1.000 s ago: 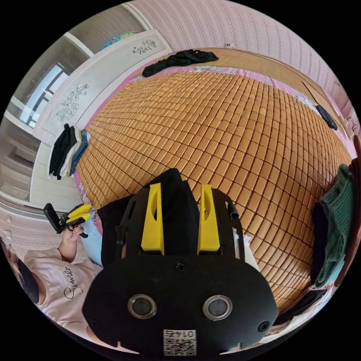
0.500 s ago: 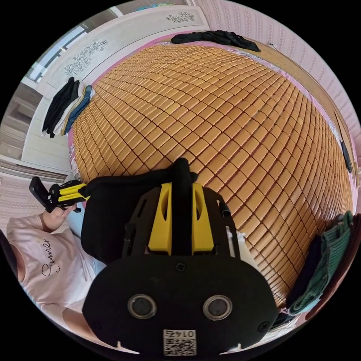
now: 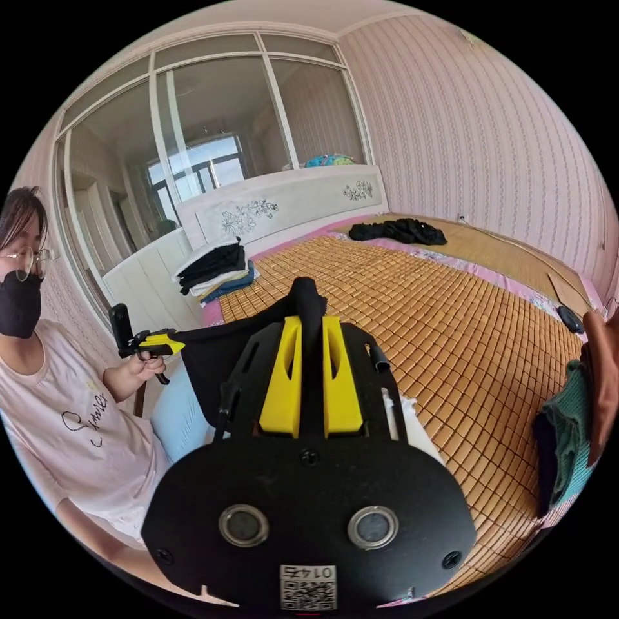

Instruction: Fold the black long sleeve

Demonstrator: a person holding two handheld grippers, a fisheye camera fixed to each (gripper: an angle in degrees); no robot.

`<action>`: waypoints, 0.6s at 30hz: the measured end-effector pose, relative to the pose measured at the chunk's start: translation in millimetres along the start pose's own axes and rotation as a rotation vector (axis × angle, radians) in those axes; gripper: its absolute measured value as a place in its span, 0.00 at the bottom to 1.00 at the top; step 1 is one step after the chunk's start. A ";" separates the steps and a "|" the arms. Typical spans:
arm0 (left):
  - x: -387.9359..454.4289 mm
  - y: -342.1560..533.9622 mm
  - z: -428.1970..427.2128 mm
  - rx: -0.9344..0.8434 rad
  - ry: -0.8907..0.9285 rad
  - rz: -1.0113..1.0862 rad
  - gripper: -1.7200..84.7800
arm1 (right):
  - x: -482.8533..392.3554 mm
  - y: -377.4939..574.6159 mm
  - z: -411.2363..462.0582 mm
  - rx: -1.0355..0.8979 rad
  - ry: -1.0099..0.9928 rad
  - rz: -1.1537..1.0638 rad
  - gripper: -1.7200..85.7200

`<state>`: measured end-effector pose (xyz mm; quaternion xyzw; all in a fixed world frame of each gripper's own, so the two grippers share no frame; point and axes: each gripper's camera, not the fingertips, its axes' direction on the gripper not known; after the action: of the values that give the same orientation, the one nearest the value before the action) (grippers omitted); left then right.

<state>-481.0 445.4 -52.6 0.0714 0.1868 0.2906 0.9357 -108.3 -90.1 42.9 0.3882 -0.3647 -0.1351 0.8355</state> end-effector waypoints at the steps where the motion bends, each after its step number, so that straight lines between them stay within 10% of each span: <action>1: -2.0 0.7 -23.9 0.032 -0.036 -0.008 0.02 | -18.3 -6.9 -0.6 0.022 -0.016 -0.033 0.07; 18: -207.5 -72.7 -350.8 0.374 -0.755 -0.213 0.05 | -304.6 -324.4 235.5 0.047 -0.282 -0.426 0.07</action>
<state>-738.6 276.1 -329.0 0.3211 -0.1126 0.1071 0.9342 -470.3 -279.5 -251.2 0.4529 -0.3909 -0.3523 0.7197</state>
